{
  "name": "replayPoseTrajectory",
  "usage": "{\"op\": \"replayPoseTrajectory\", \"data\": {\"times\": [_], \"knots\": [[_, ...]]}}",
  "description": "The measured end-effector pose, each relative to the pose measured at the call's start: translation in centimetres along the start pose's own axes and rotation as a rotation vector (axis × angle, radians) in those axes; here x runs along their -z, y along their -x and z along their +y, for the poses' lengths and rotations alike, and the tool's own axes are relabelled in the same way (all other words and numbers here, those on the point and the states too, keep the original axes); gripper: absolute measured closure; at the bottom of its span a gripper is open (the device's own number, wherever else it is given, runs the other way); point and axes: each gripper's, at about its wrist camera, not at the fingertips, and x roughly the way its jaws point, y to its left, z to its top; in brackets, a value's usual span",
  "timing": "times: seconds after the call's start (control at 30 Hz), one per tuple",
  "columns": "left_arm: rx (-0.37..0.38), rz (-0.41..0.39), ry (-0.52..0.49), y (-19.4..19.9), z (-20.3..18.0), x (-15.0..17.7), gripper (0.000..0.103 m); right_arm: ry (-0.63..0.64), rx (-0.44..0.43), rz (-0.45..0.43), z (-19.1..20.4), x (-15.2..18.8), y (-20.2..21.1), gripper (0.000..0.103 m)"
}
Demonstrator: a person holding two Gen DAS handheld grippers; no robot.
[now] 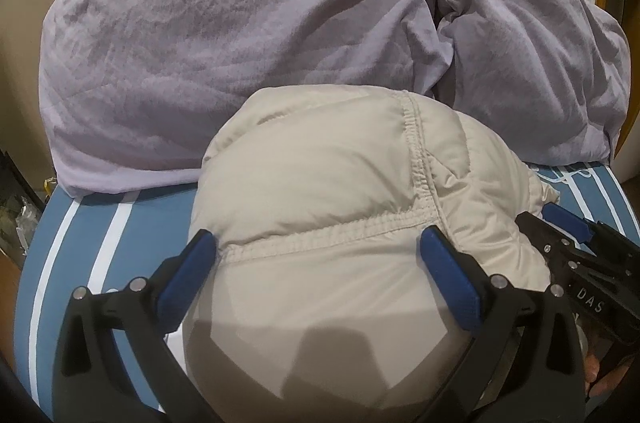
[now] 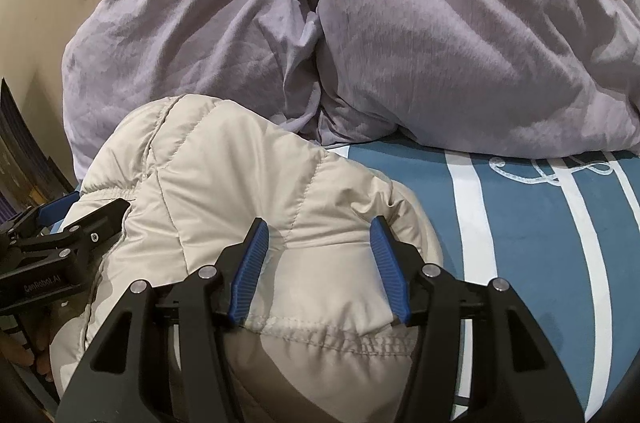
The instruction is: Fold large clothes
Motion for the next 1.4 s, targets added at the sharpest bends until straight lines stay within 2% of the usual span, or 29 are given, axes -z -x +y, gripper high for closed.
{"op": "replayPoseTrajectory", "data": {"times": [0.23,0.33,0.37,0.4,0.43,0.53,0.6,0.83,1.07,1.4], "knots": [[-0.007,0.005,-0.004,0.0,0.1,-0.1,0.002,0.012,0.008,0.015,-0.1,0.0,-0.1,0.046],[-0.006,0.015,-0.002,1.0,0.4,0.2,0.002,0.016,0.040,0.060,0.1,-0.7,0.8,0.040],[-0.003,0.016,0.004,1.8,0.6,0.4,0.002,0.008,0.047,0.073,0.2,-0.9,1.6,0.031],[-0.001,0.016,0.006,2.6,0.8,0.6,0.002,0.001,0.054,0.075,0.3,-0.9,2.5,0.018],[0.001,0.015,0.004,3.2,0.9,0.8,0.002,-0.002,0.062,0.072,0.4,-0.8,3.3,0.013],[0.010,-0.001,-0.013,6.0,1.4,2.0,0.002,0.006,0.067,0.061,1.2,0.1,6.4,0.009],[0.018,-0.001,-0.013,7.5,1.9,2.9,0.002,0.003,0.080,0.074,1.6,0.9,7.8,0.001],[0.057,0.024,0.023,12.9,4.4,7.0,0.002,-0.030,0.095,0.117,3.6,4.9,13.2,0.001],[0.084,0.045,0.068,18.1,6.5,11.2,0.002,-0.021,0.066,0.154,5.9,9.0,17.5,0.001],[0.157,0.039,0.092,23.5,5.6,15.5,0.002,-0.060,0.052,0.180,6.4,12.8,22.3,0.001]]}}
